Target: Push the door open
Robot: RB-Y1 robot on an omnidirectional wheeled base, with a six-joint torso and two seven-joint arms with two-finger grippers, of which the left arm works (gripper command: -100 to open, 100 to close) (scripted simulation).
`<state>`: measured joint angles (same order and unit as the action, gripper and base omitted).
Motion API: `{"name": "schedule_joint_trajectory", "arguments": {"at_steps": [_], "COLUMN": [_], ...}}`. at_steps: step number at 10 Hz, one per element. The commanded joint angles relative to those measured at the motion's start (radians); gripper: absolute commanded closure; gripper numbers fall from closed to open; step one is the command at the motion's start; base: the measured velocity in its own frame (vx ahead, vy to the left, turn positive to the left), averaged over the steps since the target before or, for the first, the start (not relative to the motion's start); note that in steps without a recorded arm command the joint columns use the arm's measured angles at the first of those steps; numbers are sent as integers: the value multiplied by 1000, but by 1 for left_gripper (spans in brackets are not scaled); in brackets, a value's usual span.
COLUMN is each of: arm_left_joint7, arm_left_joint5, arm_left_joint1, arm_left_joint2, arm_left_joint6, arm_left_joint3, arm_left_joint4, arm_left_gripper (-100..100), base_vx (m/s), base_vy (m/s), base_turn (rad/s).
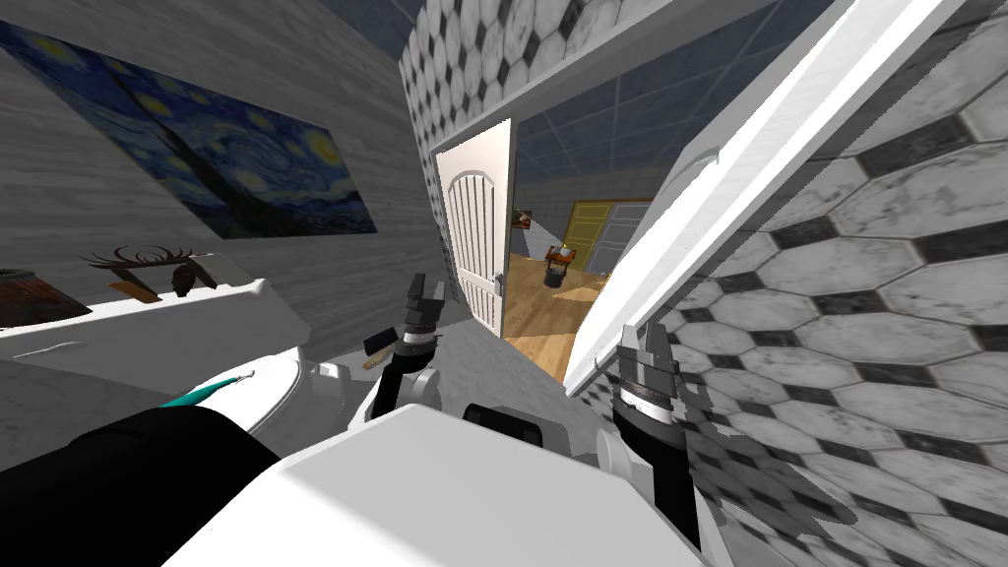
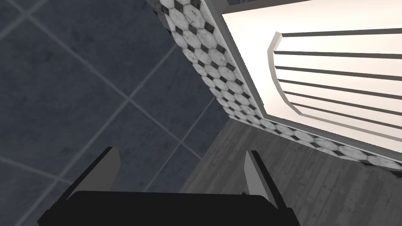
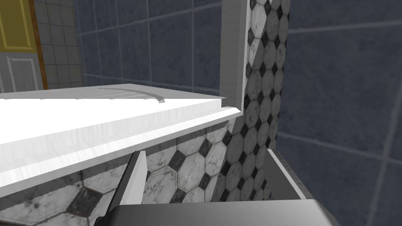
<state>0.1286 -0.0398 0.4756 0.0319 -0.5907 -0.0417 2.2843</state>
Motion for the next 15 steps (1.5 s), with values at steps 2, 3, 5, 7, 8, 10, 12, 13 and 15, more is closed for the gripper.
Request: {"name": "schedule_joint_trajectory", "arguments": {"at_steps": [2, 3, 5, 7, 8, 10, 12, 13, 15], "arm_left_joint7": [-5, -11, -20, -26, -30, -38, -46, -51, -60], "arm_left_joint5": [0, 1, 1, 2, 2, 2, 3, 3, 4], "arm_left_joint1": [-14, -33, -58, -78, -89, -112, -137, -150, -177], "arm_left_joint2": [5, 12, 19, 24, 26, 31, 35, 37, 40], "arm_left_joint6": [10, 23, 41, 55, 63, 79, 96, 105, 123], "arm_left_joint3": [-5, -13, -22, -30, -34, -43, -53, -58, -68], "arm_left_joint4": [-29, -69, -124, -166, -190, -239, -292, -319, -372], "arm_left_gripper": [-100, -100, -100, -100, -100, -100, -100, -100, -100], "base_vx": [60, 109, 132, 130, 88, 72, 90, 98, 88], "base_vy": [51, 85, 143, 103, 103, 95, 95, 77, 106], "base_turn": [-41, -85, -96, -53, -72, -68, -83, -75, -69]}}
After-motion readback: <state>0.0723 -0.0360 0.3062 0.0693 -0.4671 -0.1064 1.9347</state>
